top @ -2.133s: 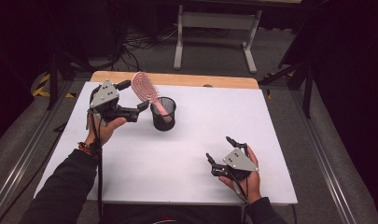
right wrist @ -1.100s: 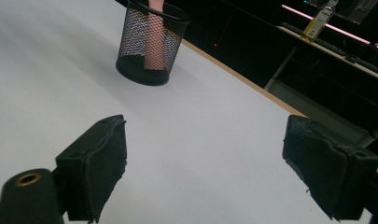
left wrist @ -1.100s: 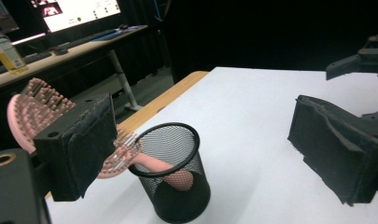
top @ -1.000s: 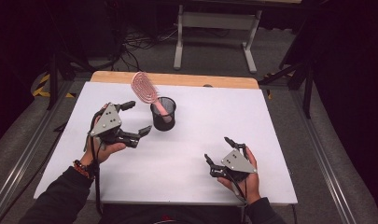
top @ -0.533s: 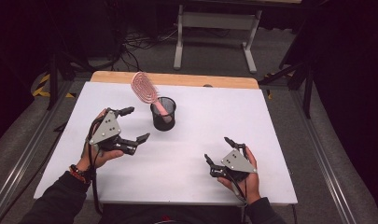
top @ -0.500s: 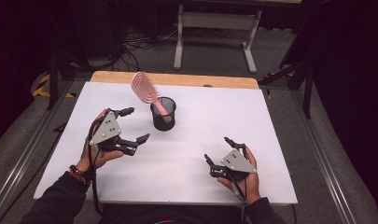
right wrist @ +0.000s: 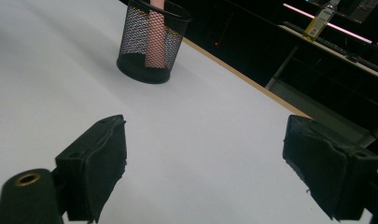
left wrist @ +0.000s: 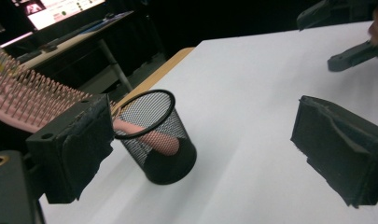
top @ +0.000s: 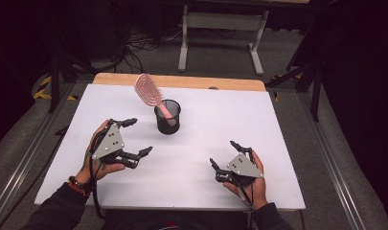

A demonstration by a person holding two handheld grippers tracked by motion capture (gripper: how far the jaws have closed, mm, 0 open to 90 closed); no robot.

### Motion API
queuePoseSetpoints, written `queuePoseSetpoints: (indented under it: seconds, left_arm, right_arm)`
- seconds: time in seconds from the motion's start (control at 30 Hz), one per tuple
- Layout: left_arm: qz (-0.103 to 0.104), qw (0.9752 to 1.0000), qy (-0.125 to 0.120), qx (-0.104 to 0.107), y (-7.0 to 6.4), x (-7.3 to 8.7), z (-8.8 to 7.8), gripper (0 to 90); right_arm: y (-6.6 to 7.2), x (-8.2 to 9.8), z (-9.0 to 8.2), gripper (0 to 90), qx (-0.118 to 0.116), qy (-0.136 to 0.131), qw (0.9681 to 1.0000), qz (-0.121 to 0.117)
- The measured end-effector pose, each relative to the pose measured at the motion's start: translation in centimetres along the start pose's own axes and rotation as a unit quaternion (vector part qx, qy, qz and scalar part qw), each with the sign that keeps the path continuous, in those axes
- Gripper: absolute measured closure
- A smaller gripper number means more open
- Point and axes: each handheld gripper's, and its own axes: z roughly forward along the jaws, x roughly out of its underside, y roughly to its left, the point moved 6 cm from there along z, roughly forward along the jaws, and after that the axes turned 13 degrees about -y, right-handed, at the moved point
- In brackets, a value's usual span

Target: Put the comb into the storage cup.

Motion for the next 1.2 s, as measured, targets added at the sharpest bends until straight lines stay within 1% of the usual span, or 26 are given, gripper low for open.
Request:
queuePoseSetpoints:
  seconds: [0.03, 0.17, 0.2, 0.27, 0.3, 0.47, 0.53, 0.6, 0.67, 0.73, 0.8, 0.9, 0.97, 1.03, 1.07, 1.13, 1.17, 1.2]
  left_arm:
    - [-0.002, 1.0000, 0.000, 0.002, -0.1, 0.1, -0.1, 6.3]
    - [0.003, 1.0000, 0.007, 0.004, -0.3, 0.7, -0.4, 6.3]
    - [0.002, 1.0000, 0.008, 0.005, -0.4, 0.8, -0.5, 6.3]
    - [0.004, 1.0000, 0.007, 0.001, -0.5, 1.1, -0.7, 6.4]
    - [0.008, 0.9999, 0.011, 0.001, -0.5, 1.3, -0.9, 6.4]
    - [0.007, 0.9999, 0.012, 0.000, -0.7, 2.0, -1.5, 6.5]
    - [0.004, 0.9999, 0.010, 0.007, -0.9, 2.2, -1.8, 6.7]
    - [0.011, 0.9999, 0.011, 0.001, -1.1, 2.5, -2.0, 6.7]
    - [0.015, 0.9997, 0.017, 0.003, -1.3, 3.0, -2.3, 6.7]
    - [0.022, 0.9995, 0.022, 0.000, -1.4, 3.3, -2.5, 6.7]
    - [0.018, 0.9995, 0.026, -0.004, -1.4, 3.7, -2.8, 6.3]
    - [0.018, 0.9993, 0.032, -0.006, -1.4, 4.0, -3.0, 6.3]
    - [0.015, 0.9993, 0.034, -0.004, -1.5, 4.3, -3.2, 6.3]
    - [0.017, 0.9991, 0.038, -0.010, -1.5, 4.7, -3.5, 6.4]
    - [0.014, 0.9991, 0.040, -0.007, -1.5, 4.9, -3.7, 6.5]
    - [0.018, 0.9987, 0.046, -0.011, -1.5, 5.3, -4.0, 6.4]
    - [0.014, 0.9987, 0.048, -0.010, -1.5, 5.6, -4.1, 6.4]
    - [0.006, 0.9988, 0.049, -0.009, -1.5, 5.8, -4.3, 6.4]
  right_arm:
    - [0.0, 0.0, 0.0, 14.4, 0.000, -0.001, 1.0000, -0.001]
    - [0.0, 0.0, 0.0, 14.4, 0.000, -0.001, 1.0000, 0.000]
    - [0.0, 0.0, 0.0, 14.4, 0.000, -0.001, 1.0000, 0.000]
    - [0.0, 0.0, 0.0, 14.4, 0.000, -0.001, 1.0000, 0.000]
    - [0.0, 0.0, 0.0, 14.4, 0.000, -0.001, 1.0000, 0.000]
    - [0.0, -0.1, 0.0, 14.3, 0.001, -0.002, 1.0000, 0.001]
    - [0.0, 0.0, 0.0, 14.2, 0.001, -0.001, 1.0000, 0.001]
    - [0.0, 0.0, 0.0, 14.1, 0.001, -0.001, 1.0000, 0.000]
    - [0.0, -0.1, 0.0, 14.1, 0.002, -0.003, 1.0000, 0.002]
    - [-0.1, -0.1, 0.0, 14.0, 0.002, -0.003, 1.0000, 0.003]
    - [-0.1, -0.1, 0.0, 14.0, 0.002, -0.003, 1.0000, 0.003]
    - [0.0, -0.2, -0.1, 14.0, 0.002, -0.005, 1.0000, 0.002]
    - [0.0, -0.3, -0.1, 13.7, 0.001, -0.006, 1.0000, 0.002]
    - [0.1, -0.3, -0.1, 13.6, -0.001, -0.009, 1.0000, 0.002]
    - [0.1, -0.4, -0.2, 13.5, -0.001, -0.010, 0.9999, 0.002]
    - [0.1, -0.4, -0.2, 13.2, -0.002, -0.011, 0.9999, 0.004]
    - [0.1, -0.4, -0.2, 13.1, -0.003, -0.011, 0.9999, 0.005]
    - [0.2, -0.4, -0.2, 12.9, -0.004, -0.011, 0.9999, 0.005]
